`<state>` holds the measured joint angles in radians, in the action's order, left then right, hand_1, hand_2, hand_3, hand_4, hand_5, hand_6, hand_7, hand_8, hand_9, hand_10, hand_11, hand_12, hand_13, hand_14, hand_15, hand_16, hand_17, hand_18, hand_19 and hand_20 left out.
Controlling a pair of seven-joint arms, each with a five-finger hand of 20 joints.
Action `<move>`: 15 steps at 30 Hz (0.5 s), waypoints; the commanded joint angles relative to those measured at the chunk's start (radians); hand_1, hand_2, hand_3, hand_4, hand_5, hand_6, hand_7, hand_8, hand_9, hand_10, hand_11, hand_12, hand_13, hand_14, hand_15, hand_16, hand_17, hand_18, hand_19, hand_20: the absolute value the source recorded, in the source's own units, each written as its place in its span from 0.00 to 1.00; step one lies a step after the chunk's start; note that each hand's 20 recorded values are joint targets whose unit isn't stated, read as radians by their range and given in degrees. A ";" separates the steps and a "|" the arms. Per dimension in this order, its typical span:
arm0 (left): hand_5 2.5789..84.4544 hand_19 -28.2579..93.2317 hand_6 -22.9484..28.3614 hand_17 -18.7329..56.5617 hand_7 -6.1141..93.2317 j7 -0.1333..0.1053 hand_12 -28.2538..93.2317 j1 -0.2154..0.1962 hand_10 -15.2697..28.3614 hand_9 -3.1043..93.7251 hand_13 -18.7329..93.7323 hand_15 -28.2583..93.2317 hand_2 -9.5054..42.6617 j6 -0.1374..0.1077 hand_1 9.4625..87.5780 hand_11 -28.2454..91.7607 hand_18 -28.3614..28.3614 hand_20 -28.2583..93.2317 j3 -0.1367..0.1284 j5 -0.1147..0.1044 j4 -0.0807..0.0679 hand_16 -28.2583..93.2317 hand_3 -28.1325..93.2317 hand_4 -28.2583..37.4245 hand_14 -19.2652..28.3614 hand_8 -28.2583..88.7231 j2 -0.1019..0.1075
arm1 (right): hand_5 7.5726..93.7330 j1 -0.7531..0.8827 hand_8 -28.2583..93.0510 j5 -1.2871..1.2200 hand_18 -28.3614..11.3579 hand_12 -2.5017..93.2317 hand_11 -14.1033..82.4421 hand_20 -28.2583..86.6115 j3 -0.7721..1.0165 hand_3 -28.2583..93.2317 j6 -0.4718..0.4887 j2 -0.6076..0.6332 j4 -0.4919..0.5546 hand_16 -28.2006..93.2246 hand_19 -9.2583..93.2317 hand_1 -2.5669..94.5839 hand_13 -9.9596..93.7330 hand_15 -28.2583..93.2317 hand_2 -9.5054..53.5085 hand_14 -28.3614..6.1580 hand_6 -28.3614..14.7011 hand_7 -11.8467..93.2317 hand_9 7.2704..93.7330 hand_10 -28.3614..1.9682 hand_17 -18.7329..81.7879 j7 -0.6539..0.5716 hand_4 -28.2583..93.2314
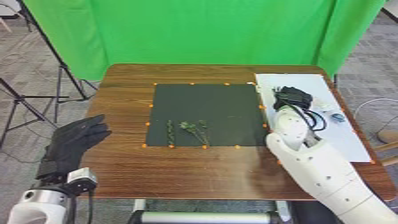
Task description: Arrange flowers
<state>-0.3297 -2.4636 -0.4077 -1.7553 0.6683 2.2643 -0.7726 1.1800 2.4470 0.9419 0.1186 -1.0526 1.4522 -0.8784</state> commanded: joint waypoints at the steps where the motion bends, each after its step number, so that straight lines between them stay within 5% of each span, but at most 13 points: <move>1: 0.55 0.72 0.73 0.14 0.21 -0.001 0.31 -0.036 0.87 0.45 0.44 0.74 0.37 -0.004 0.24 0.56 0.88 0.37 -0.010 0.001 0.012 0.12 0.89 0.22 1.00 0.17 -0.011 | 0.88 -0.032 0.37 -0.008 0.11 0.30 0.64 0.26 -0.025 0.87 -0.047 0.058 0.041 0.45 0.93 0.56 0.87 0.79 0.00 0.58 0.58 0.38 0.92 0.56 0.50 -0.004 0.00; 15: 0.55 0.72 0.73 0.14 0.20 -0.008 0.31 -0.068 0.87 0.45 0.44 0.74 0.37 -0.017 0.24 0.56 0.88 0.37 -0.024 -0.002 0.025 0.12 0.89 0.22 1.00 0.17 -0.010 | 0.89 -0.068 0.39 -0.010 0.10 0.29 0.64 0.26 -0.032 0.88 -0.088 0.083 0.150 0.45 0.94 0.56 0.88 0.79 0.00 0.57 0.56 0.37 0.93 0.54 0.50 0.029 0.00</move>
<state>-0.3306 -2.4993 -0.4107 -1.7698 0.6681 2.2764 -0.7777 1.1191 2.4252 0.9034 0.0592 -0.9832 1.5214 -0.8704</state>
